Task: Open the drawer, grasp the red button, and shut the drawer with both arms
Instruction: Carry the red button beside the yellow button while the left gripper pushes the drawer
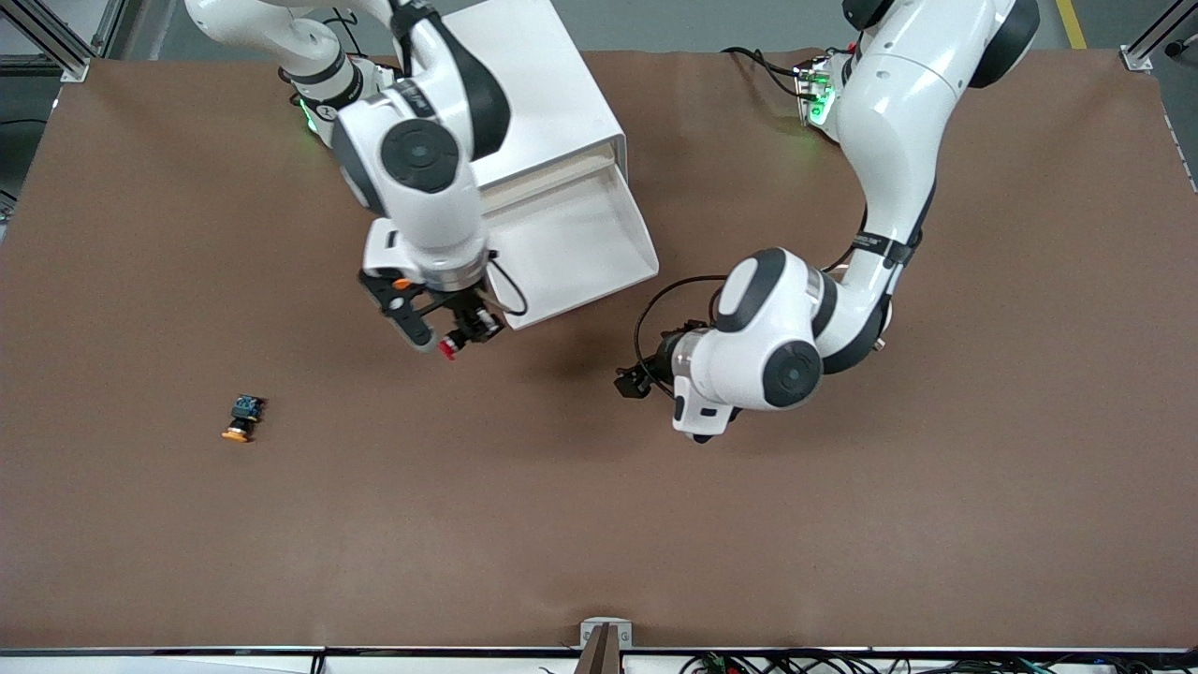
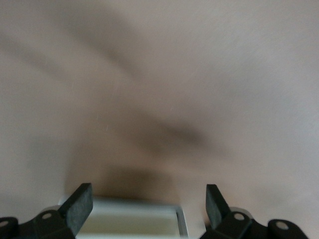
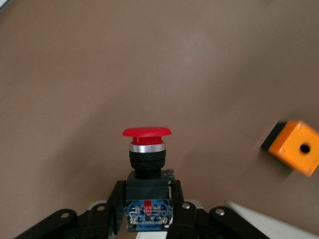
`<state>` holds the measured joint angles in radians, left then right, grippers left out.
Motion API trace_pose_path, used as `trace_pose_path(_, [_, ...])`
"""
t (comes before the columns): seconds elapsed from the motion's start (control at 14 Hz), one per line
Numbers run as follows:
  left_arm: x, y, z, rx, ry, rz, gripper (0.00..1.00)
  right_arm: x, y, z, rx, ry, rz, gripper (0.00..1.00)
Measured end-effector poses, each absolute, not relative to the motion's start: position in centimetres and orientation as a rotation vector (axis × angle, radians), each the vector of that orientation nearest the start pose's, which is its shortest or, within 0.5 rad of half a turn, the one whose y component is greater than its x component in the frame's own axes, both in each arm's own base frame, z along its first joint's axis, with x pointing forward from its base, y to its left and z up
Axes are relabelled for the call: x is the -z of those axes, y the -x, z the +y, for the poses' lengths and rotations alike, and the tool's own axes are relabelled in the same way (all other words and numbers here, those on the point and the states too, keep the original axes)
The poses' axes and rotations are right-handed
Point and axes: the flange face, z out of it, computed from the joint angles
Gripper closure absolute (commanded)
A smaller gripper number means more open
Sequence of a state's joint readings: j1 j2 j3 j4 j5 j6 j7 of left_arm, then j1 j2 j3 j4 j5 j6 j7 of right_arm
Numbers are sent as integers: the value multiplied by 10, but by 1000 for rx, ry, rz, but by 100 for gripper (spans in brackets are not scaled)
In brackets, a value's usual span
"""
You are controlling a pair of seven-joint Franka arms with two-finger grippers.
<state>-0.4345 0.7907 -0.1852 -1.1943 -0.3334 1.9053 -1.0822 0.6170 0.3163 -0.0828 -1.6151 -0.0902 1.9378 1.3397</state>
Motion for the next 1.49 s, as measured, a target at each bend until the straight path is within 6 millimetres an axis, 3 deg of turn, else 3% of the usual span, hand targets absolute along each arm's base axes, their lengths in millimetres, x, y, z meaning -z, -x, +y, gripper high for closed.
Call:
trace_pose_path(0.21, [-321, -609, -445, -433, 3194, -913, 0, -449, -592, 264, 99, 3076, 983, 100])
trace_pose_path(0.5, [-319, -594, -463, -316, 3182, -781, 0, -446, -619, 186, 52, 3169, 691, 100])
trace_pose_path(0.64, [-317, -586, -473, -259, 3170, -727, 0, -438, -623, 166, 35, 3195, 576, 100])
trace_pose_path(0.93, [-311, -571, -491, -183, 3150, -725, 0, -413, -625, 160, 34, 3220, 394, 100])
trace_pose_path(1.14, [-308, -556, -507, -193, 3140, -729, 0, -376, -639, 116, 70, 3221, 281, 100])
trace_pose_path(1.28, [-305, -542, -520, -204, 3128, -740, 0, -330, -644, 85, 115, 3214, 231, 100])
trace_pose_path(1.49, [-300, -521, -537, -243, 3127, -714, 0, -266, -637, 72, 125, 3213, 195, 100])
